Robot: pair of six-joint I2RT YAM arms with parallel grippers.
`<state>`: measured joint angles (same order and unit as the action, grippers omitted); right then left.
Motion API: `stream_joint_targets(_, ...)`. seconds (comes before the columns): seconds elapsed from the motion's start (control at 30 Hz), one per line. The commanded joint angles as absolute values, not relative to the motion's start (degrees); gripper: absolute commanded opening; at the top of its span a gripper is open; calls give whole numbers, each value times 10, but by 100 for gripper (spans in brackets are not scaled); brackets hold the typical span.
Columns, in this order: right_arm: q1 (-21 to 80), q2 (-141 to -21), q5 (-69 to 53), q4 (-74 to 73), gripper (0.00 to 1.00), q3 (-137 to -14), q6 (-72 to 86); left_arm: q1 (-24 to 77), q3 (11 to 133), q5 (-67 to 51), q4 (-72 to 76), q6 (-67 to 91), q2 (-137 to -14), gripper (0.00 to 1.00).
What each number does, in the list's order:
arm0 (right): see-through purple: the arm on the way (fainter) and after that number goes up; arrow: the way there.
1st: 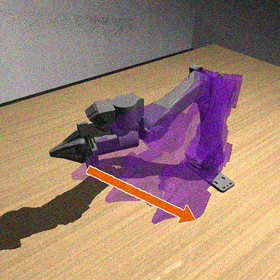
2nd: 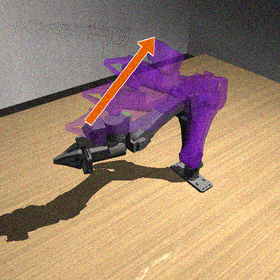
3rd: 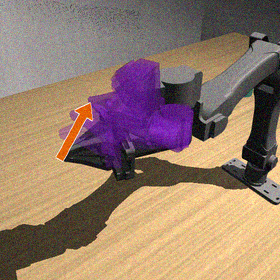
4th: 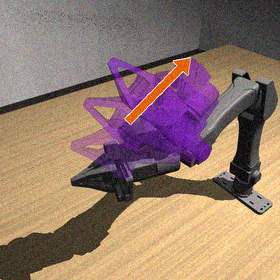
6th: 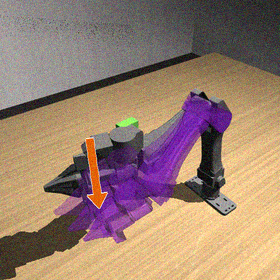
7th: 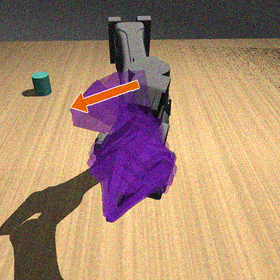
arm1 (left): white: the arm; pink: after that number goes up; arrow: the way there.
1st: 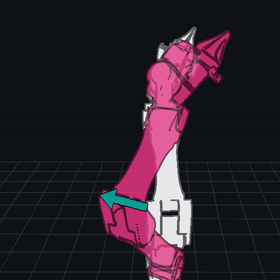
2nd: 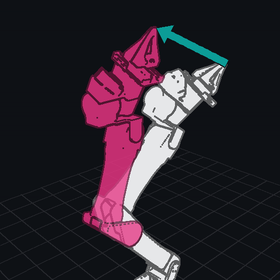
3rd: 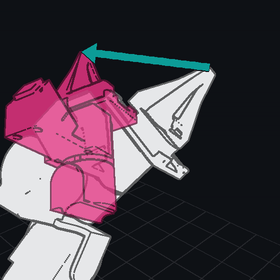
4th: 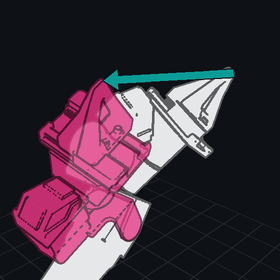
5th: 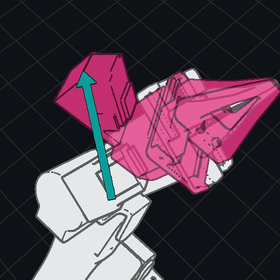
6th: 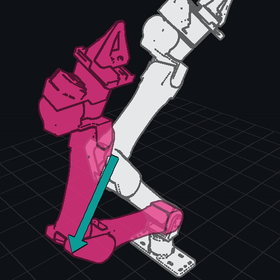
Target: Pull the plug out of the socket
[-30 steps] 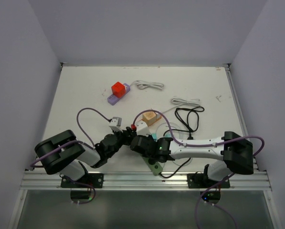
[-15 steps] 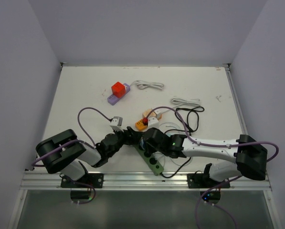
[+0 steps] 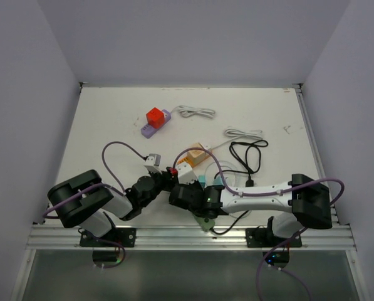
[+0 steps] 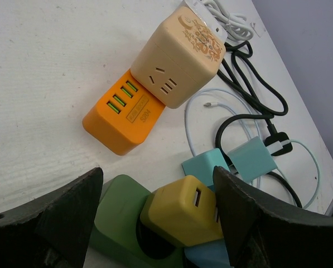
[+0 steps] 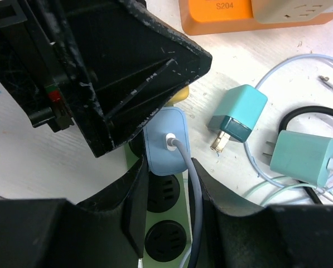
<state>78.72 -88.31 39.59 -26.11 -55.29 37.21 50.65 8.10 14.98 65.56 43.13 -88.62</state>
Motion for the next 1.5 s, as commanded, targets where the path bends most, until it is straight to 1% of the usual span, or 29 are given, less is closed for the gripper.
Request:
stream_joint_targets(0.0,764,-812,394,-184,0,-544,390,504,47,171,453,384,-930,82)
stream_joint_targets(0.1,689,-748,246,-93,0,-470,428,504,47,171,454,384,-930,82)
stream_joint_targets(0.17,646,-729,201,-46,0,-436,449,504,47,171,455,384,-932,82)
stream_joint_targets(0.2,641,-723,179,-44,0,-436,450,504,47,171,457,383,-934,82)
stream_joint_targets(0.27,640,-731,178,-62,0,-457,431,504,47,170,458,384,-934,81)
stream_joint_targets(0.4,673,-768,232,-107,0,-503,393,504,47,170,459,383,-935,81)
stream_joint_targets(0.43,703,-792,289,-122,0,-517,383,504,47,170,459,383,-935,81)
stream_joint_targets(0.53,765,-832,405,-187,0,-583,356,504,47,171,459,382,-937,81)
stream_joint_targets(0.67,803,-878,482,-214,0,-622,335,504,43,174,457,385,-924,81)
stream_joint_targets(0.77,805,-888,497,-219,0,-618,339,504,35,172,446,381,-879,81)
stream_joint_targets(0.9,806,-882,490,-206,0,-599,347,504,40,172,387,374,-787,82)
stream_joint_targets(1.0,804,-875,476,-182,0,-586,337,504,46,178,354,370,-745,82)
stream_joint_targets(1.03,805,-872,470,-180,3,-586,335,503,43,176,356,371,-740,82)
stream_joint_targets(1.1,804,-872,454,-179,14,-591,329,503,43,174,350,373,-734,82)
stream_joint_targets(1.13,802,-868,443,-169,31,-591,323,503,44,172,348,374,-731,82)
stream_joint_targets(1.17,802,-864,433,-162,39,-583,321,503,44,171,345,374,-728,82)
stream_joint_targets(1.2,801,-858,416,-155,51,-578,321,504,44,171,345,373,-724,82)
stream_joint_targets(1.3,793,-835,397,-134,62,-561,317,503,46,165,341,371,-715,82)
stream_joint_targets(1.47,773,-834,373,-149,68,-560,305,504,66,161,327,358,-715,83)
